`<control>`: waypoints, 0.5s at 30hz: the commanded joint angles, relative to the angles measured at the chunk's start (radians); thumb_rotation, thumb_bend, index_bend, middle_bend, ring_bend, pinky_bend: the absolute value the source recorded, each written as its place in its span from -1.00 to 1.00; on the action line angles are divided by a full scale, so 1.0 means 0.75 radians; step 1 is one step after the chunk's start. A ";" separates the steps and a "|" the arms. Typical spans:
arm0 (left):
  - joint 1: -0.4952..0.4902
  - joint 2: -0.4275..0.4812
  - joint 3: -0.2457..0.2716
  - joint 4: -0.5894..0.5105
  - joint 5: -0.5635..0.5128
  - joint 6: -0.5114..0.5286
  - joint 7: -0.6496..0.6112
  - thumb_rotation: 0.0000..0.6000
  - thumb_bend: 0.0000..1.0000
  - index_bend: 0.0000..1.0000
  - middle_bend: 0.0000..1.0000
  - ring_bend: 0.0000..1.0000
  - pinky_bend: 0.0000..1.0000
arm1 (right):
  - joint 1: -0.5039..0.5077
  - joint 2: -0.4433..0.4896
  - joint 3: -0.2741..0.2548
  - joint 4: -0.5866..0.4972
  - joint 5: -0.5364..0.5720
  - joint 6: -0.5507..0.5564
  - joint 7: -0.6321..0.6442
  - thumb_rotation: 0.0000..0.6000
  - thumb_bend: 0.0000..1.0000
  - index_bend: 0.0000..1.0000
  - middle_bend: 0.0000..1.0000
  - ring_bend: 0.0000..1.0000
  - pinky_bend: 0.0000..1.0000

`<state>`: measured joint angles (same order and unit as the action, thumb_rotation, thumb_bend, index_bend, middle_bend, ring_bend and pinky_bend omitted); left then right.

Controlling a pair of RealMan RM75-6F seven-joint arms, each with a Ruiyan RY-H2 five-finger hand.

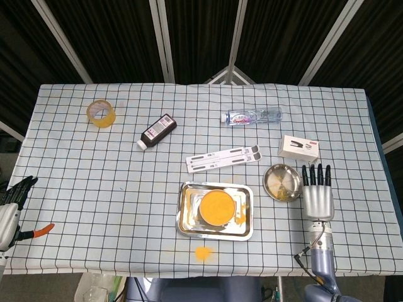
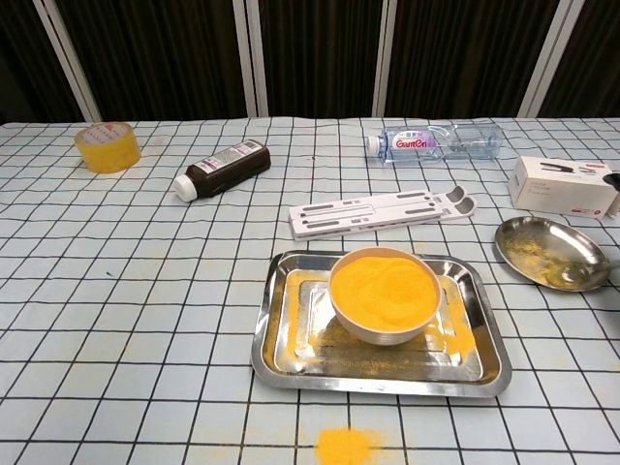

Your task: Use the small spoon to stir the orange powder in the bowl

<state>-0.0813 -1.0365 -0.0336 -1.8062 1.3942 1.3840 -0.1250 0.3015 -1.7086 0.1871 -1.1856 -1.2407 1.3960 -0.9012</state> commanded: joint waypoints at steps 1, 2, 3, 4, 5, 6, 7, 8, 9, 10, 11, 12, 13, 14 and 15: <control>0.001 0.000 0.000 -0.001 0.001 0.003 0.001 1.00 -1.00 -1.00 -1.00 -1.00 -1.00 | 0.004 0.007 0.011 -0.011 0.014 0.001 -0.008 1.00 0.08 -1.00 -0.78 -1.00 -1.00; 0.001 -0.001 0.000 -0.002 0.001 0.003 0.002 1.00 -1.00 -1.00 -1.00 -1.00 -1.00 | 0.007 0.008 0.016 -0.013 0.020 0.000 -0.012 1.00 0.08 -1.00 -0.78 -1.00 -1.00; 0.002 -0.001 0.000 -0.002 0.000 0.004 0.002 1.00 -1.00 -1.00 -1.00 -1.00 -1.00 | 0.012 0.007 0.022 -0.014 0.027 -0.003 -0.019 1.00 0.08 -1.00 -0.78 -1.00 -1.00; 0.002 -0.001 -0.001 -0.002 -0.001 0.004 0.003 1.00 -1.00 -1.00 -1.00 -1.00 -1.00 | 0.017 0.006 0.027 -0.013 0.031 -0.004 -0.026 1.00 0.08 -1.00 -0.78 -1.00 -1.00; 0.002 -0.001 -0.001 -0.002 -0.002 0.004 0.003 1.00 -1.00 -1.00 -1.00 -1.00 -1.00 | 0.022 0.005 0.032 -0.012 0.036 -0.006 -0.034 1.00 0.08 -1.00 -0.78 -1.00 -1.00; 0.002 0.000 -0.001 -0.003 -0.003 0.004 0.003 1.00 -1.00 -1.00 -1.00 -1.00 -1.00 | 0.029 0.003 0.040 -0.011 0.043 -0.008 -0.045 1.00 0.08 -1.00 -0.78 -1.00 -1.00; 0.002 0.000 -0.002 -0.003 -0.005 0.002 0.002 1.00 -1.00 -1.00 -1.00 -1.00 -1.00 | 0.036 0.002 0.047 -0.014 0.050 -0.010 -0.053 1.00 0.08 -1.00 -0.78 -1.00 -1.00; 0.001 0.001 -0.002 -0.003 -0.005 0.001 0.002 1.00 -1.00 -1.00 -1.00 -1.00 -1.00 | 0.042 0.003 0.053 -0.021 0.054 -0.009 -0.060 1.00 0.08 -1.00 -0.78 -1.00 -1.00; 0.001 0.001 -0.002 -0.003 -0.006 0.001 0.001 1.00 -1.00 -1.00 -1.00 -1.00 -1.00 | 0.046 0.007 0.056 -0.030 0.054 -0.008 -0.064 1.00 0.08 -1.00 -0.78 -1.00 -1.00; 0.001 0.002 -0.002 -0.003 -0.006 0.000 0.000 1.00 -1.00 -1.00 -1.00 -1.00 -1.00 | 0.048 0.013 0.055 -0.041 0.052 -0.005 -0.068 1.00 0.08 -1.00 -0.78 -1.00 -1.00; 0.000 0.002 -0.002 -0.002 -0.006 -0.001 -0.001 1.00 -1.00 -1.00 -1.00 -1.00 -1.00 | 0.049 0.025 0.051 -0.056 0.044 0.000 -0.073 1.00 0.08 -1.00 -0.78 -1.00 -1.00; 0.000 0.003 -0.001 -0.002 -0.005 -0.003 -0.003 1.00 -1.00 -1.00 -1.00 -1.00 -1.00 | 0.049 0.039 0.045 -0.075 0.036 0.004 -0.074 1.00 0.08 -1.00 -0.78 -1.00 -1.00; -0.001 0.004 0.000 -0.001 -0.003 -0.004 -0.005 1.00 -1.00 -1.00 -1.00 -1.00 -1.00 | 0.046 0.057 0.038 -0.098 0.025 0.008 -0.070 1.00 0.08 -1.00 -0.78 -1.00 -1.00; -0.001 0.005 0.001 0.000 0.000 -0.005 -0.006 1.00 -1.00 -1.00 -1.00 -1.00 -1.00 | 0.042 0.078 0.030 -0.127 0.014 0.012 -0.062 1.00 0.08 -1.00 -0.78 -1.00 -1.00; 0.000 0.005 0.001 0.004 0.005 -0.002 -0.006 1.00 -1.00 -1.00 -1.00 -1.00 -1.00 | 0.032 0.110 0.015 -0.170 -0.003 0.017 -0.043 1.00 0.08 -1.00 -0.78 -1.00 -1.00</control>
<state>-0.0816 -1.0330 -0.0331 -1.8043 1.3968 1.3820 -0.1293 0.3335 -1.6627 0.2152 -1.2669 -1.2215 1.4003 -0.9483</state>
